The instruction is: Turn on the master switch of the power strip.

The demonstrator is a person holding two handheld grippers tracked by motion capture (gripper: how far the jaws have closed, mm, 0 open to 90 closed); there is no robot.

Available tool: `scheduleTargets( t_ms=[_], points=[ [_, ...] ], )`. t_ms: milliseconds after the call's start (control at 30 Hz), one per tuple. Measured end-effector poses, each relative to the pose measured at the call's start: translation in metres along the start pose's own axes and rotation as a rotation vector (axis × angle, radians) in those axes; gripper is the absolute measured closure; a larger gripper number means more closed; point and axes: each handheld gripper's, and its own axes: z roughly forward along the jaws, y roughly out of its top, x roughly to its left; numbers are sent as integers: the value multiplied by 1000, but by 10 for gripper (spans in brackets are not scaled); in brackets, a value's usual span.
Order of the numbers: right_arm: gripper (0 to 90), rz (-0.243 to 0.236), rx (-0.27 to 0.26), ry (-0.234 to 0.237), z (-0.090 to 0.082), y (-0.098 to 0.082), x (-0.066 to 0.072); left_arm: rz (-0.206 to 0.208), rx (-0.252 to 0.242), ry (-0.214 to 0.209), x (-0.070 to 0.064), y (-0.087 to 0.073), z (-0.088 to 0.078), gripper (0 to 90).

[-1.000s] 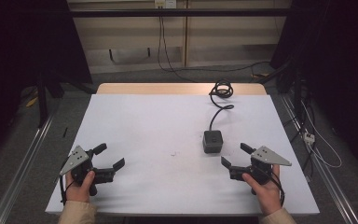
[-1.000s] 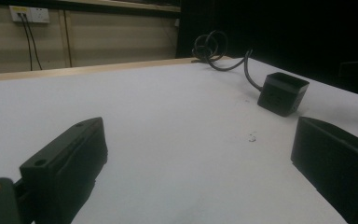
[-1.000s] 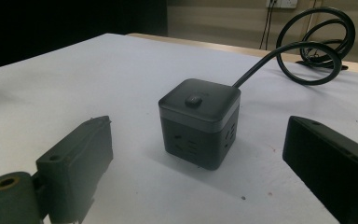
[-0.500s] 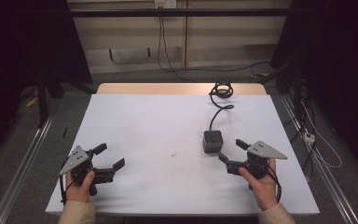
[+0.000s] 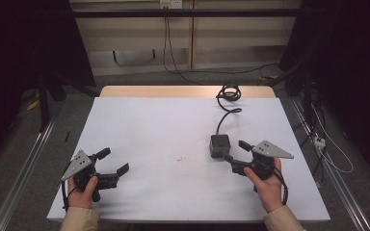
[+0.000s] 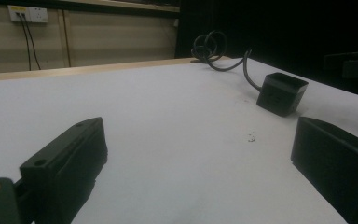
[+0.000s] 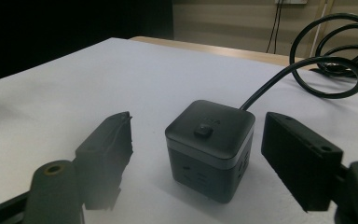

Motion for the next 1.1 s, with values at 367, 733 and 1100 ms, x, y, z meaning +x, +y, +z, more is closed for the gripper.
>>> scheduleTargets(
  t_ms=[367, 733, 1100],
  points=[
    [359, 6, 7, 8, 6, 5, -1, 1, -6, -3, 0, 0, 0, 31],
    [451, 1, 17, 15, 15, 9, 1, 0, -7, -6, -1, 0, 0, 31],
    [557, 4, 9, 17, 19, 10, -2, -1, -9, -7, -1, 0, 0, 30]
  ],
)
